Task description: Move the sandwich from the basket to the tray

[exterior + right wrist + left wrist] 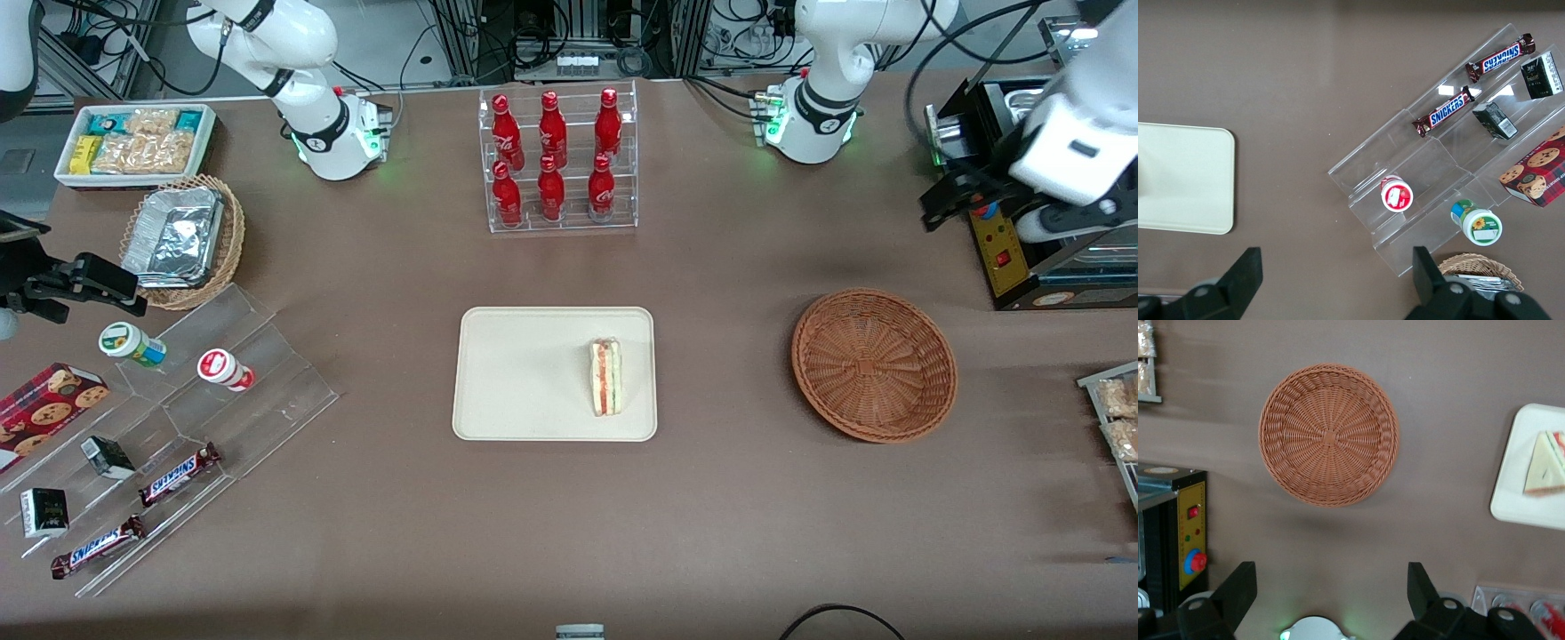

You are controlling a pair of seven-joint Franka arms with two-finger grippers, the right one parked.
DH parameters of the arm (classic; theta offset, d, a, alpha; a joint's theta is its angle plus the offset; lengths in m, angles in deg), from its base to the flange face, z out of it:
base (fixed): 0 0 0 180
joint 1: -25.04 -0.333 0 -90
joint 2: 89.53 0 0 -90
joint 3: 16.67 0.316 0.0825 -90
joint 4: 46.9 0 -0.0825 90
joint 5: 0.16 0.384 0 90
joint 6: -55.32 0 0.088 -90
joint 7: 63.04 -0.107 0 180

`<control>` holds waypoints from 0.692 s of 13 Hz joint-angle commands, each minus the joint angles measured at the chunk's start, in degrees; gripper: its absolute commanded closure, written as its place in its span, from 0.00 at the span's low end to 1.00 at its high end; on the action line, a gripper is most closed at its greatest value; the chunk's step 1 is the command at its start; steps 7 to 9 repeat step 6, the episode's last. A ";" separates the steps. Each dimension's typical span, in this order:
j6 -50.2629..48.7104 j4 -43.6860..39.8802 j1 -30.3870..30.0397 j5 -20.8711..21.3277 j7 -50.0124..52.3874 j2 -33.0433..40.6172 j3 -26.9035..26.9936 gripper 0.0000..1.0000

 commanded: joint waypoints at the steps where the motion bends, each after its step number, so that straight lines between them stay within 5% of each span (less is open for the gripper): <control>1: -0.01 2.78 0.35 -2.80 -5.34 3.16 2.71 0.00; 9: -0.01 -2.83 -0.62 -1.94 -7.72 -2.18 0.61 0.00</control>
